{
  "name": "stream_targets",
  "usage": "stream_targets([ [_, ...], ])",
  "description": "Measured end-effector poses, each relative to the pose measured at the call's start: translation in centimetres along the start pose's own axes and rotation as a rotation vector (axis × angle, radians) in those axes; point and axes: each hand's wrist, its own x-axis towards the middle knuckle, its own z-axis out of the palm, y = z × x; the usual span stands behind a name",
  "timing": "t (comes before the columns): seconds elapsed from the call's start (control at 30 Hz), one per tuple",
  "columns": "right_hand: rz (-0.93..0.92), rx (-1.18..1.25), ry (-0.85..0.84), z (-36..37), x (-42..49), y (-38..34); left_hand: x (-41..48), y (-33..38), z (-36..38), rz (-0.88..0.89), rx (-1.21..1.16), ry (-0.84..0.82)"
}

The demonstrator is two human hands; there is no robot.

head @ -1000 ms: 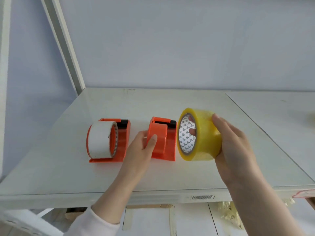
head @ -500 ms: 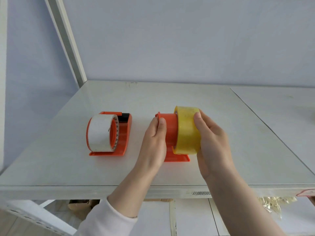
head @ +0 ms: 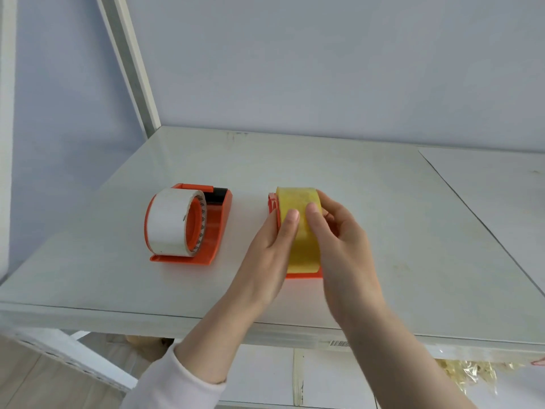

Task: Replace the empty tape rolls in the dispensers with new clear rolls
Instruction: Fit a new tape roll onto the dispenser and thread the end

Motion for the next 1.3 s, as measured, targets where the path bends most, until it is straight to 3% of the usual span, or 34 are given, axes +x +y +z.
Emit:
stream_targets([
  [0.13,-0.392,-0.378,-0.144,-3.1,1.5,-0.9,0.0,-0.3,0.1,0.034,-0.035,0.013],
  [0.27,-0.637,-0.652,-0.313,-5.1,3.1,-1.9,-0.3,-0.4,0.2,0.052,-0.02,0.012],
  [0.47,-0.941,-0.773,-0.374,-4.9,4.1,-3.1,-0.3,-0.5,0.2,0.051,-0.023,-0.03],
  [0.63,-1.064,-0.84,-0.481,-5.5,4.9,-3.8,-0.1,-0.6,-0.1,0.058,-0.056,-0.052],
  [0.87,-1.281,-0.989,-0.37,-5.5,5.0,-2.9,0.2,-0.8,-0.2,0.056,-0.12,-0.065],
  [1.03,-1.135,-1.035,-0.333,-4.7,4.8,-3.2,0.1,-0.8,-0.2,0.033,-0.112,-0.069],
  [1.3,-0.172,-0.472,-0.28,-1.8,11.6,-7.5,-0.5,-0.9,0.0,0.002,-0.103,-0.049],
])
